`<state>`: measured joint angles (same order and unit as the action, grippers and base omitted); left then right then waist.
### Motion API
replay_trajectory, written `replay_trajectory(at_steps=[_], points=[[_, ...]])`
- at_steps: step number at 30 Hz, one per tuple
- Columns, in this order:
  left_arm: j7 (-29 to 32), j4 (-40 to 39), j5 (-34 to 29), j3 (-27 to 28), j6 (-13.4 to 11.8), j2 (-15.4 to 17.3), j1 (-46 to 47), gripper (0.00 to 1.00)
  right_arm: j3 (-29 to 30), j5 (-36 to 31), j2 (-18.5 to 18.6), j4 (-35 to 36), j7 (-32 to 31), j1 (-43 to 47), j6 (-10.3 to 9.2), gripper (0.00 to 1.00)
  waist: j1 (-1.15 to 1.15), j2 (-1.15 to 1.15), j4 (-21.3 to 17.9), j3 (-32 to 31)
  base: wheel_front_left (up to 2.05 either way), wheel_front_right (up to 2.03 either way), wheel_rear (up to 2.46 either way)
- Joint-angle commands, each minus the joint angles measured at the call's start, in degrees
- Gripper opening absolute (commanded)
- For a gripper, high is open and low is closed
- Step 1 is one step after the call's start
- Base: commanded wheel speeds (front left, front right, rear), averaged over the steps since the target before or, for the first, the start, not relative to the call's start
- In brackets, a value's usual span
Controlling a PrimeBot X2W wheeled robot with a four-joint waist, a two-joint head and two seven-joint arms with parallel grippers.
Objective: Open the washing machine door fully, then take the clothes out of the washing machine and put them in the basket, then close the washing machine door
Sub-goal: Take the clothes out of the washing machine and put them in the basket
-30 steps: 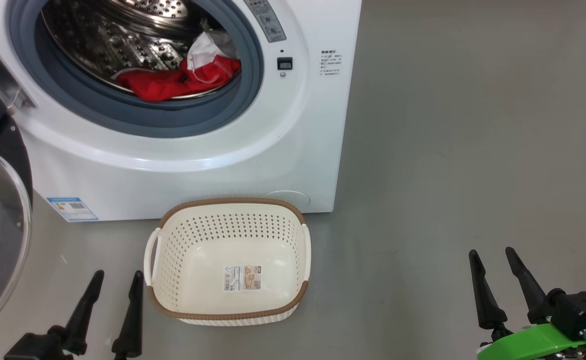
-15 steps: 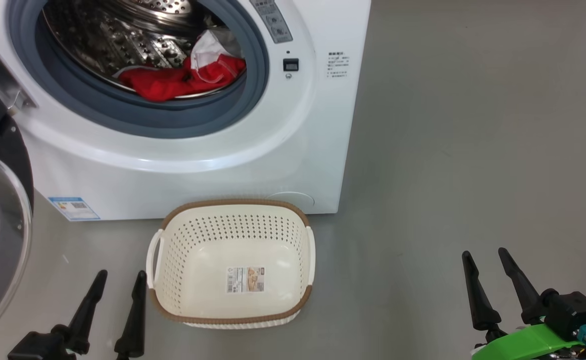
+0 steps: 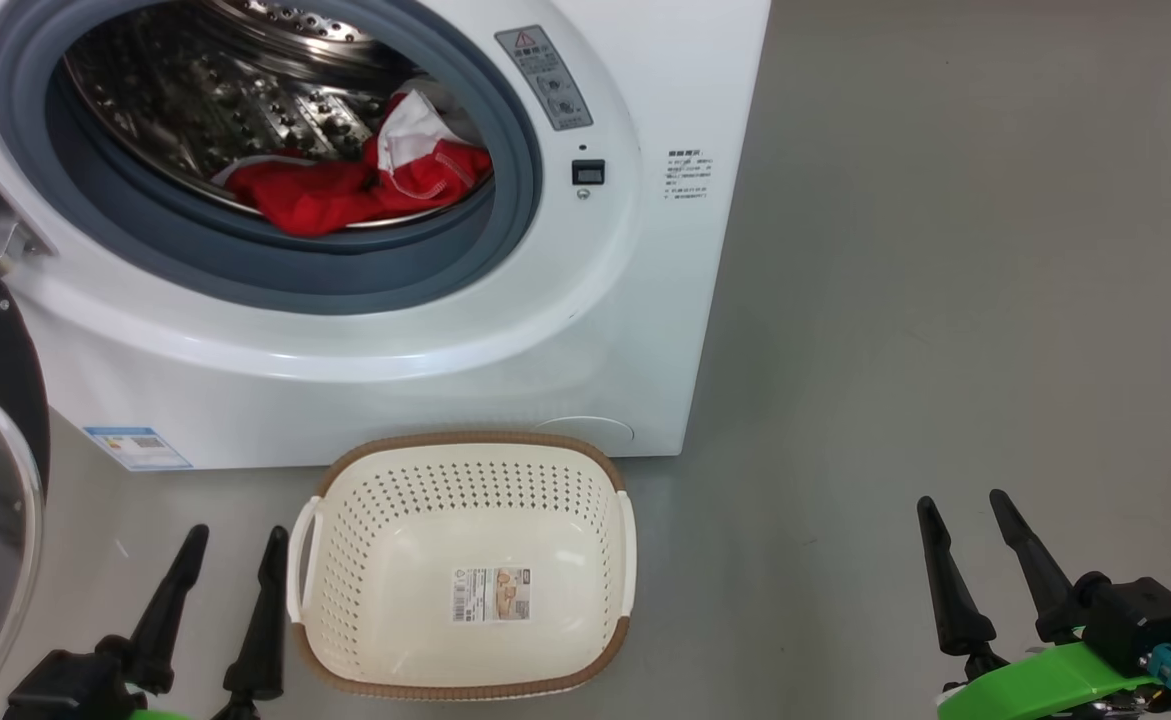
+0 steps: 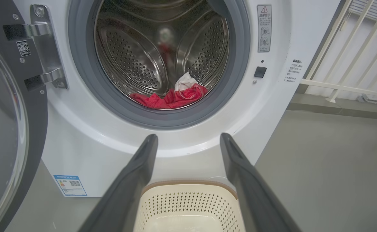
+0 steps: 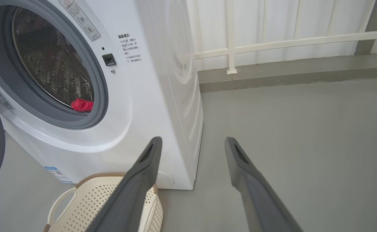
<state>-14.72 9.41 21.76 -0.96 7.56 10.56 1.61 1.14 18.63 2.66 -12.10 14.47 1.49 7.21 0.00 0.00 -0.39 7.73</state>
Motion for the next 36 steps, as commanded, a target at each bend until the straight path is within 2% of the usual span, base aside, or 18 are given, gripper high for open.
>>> replay_trajectory(at_steps=[1, 14, 19, 28, 36], points=[[-0.3, -1.1, -0.1, 2.1, -0.1, 1.2, 2.2, 1.00, -1.5, 0.6, 0.3, 1.2, 0.5, -2.0, 0.28, 1.00, 0.00, 0.00, 0.1, 0.2, 0.32, -0.32, 0.00], [-0.3, -0.1, -0.7, 2.0, -0.1, 1.0, 2.6, 1.00, -1.6, 0.6, 0.2, 1.1, 0.5, -2.4, 0.28, 1.00, 0.00, 0.00, 0.0, 1.2, 0.02, -0.02, 0.00], [-0.3, 2.5, -0.7, 0.5, -0.1, 1.8, 6.5, 1.00, -1.7, 1.1, 0.2, 1.4, 0.5, -3.1, 0.28, 1.00, 0.00, 0.00, 0.3, 3.5, 0.00, 0.00, 0.00], [-0.3, 12.3, -0.3, -6.1, -0.1, 6.1, 23.8, 1.00, -2.8, 1.9, 0.2, 2.1, 0.5, -6.8, 0.28, 1.00, 0.00, 0.00, -0.2, 11.1, 0.00, 0.00, 0.00], [-0.3, 28.0, 2.0, -13.0, -0.1, 9.9, 45.3, 1.00, -4.2, 3.0, 0.2, 3.0, 0.5, -10.9, 0.28, 1.00, 0.00, 0.00, -1.6, 19.5, 0.00, 0.00, 0.00]])
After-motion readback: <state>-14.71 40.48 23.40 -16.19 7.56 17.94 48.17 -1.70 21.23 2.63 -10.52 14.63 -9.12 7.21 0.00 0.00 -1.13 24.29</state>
